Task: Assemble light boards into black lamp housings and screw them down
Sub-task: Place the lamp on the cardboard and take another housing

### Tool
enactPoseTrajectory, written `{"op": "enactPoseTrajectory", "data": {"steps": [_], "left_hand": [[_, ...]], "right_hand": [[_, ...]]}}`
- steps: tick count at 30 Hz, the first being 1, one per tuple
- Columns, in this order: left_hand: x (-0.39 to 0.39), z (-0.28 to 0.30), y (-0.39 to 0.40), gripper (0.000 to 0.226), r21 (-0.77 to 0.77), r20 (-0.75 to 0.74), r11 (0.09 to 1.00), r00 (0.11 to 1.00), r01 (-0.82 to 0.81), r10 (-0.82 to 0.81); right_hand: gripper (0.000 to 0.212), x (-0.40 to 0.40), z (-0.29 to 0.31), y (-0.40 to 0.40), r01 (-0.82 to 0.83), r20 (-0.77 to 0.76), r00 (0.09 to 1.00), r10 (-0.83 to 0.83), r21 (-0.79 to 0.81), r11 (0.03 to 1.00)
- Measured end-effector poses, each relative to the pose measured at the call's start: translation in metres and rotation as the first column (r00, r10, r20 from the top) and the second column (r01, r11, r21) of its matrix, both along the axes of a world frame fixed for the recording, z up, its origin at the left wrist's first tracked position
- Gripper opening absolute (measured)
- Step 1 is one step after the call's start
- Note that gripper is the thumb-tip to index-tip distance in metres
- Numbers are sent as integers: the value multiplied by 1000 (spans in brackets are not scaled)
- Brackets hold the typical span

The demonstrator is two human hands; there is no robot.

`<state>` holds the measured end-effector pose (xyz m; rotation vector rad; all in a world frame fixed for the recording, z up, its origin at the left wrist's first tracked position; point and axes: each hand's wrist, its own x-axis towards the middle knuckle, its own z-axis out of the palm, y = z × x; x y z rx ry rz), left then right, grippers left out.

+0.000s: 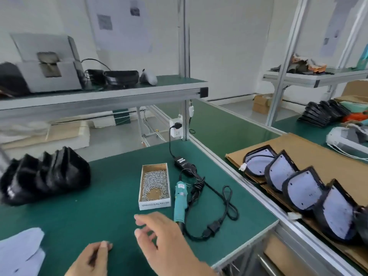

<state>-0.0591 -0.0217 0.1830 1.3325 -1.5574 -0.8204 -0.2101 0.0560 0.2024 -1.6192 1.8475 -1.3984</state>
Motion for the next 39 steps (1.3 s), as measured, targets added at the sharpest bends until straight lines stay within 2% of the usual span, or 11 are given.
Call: {"op": "enactPoseTrajectory", "data": {"steps": [2, 5, 9, 12, 18, 25, 27, 31, 39], "left_hand": [[5, -5, -7, 27, 55, 35, 997, 998, -59, 57], [15, -17, -15, 27, 118, 64, 993, 998, -31, 24], [20, -26, -16, 33, 142, 46, 989, 998, -38, 31], [23, -27, -20, 28, 114, 18, 993, 999, -35, 33], [24, -28, -22, 22, 94, -14, 995, 999, -30, 31], [26, -32, -23, 20, 58, -23, 998, 999, -36, 38], [26, -34, -23, 20, 46, -23, 998, 999, -36, 38], [25, -35, -22, 21, 51, -33, 998, 999, -35, 36], [25, -31, -21, 25, 76, -22, 997, 1000, -17, 18]], "right_hand": [[40, 23, -4, -36, -94, 5, 996, 94, 116, 989], [39, 46, -12, -83, -135, 0, 990, 139, 241, 961], [43, 58, -29, -136, -59, -135, 983, 123, 405, 913], [42, 60, -33, -176, -46, -164, 978, 130, 440, 897], [37, 69, -19, -255, -62, -85, 992, 96, 336, 940], [45, 86, -5, -313, -11, -144, 988, 54, 281, 960], [40, 86, -5, -319, -15, -186, 980, 70, 284, 959], [15, 79, -7, -324, 4, -244, 968, 58, 246, 969], [13, 47, 1, -303, 76, -333, 942, -32, 120, 990]]}}
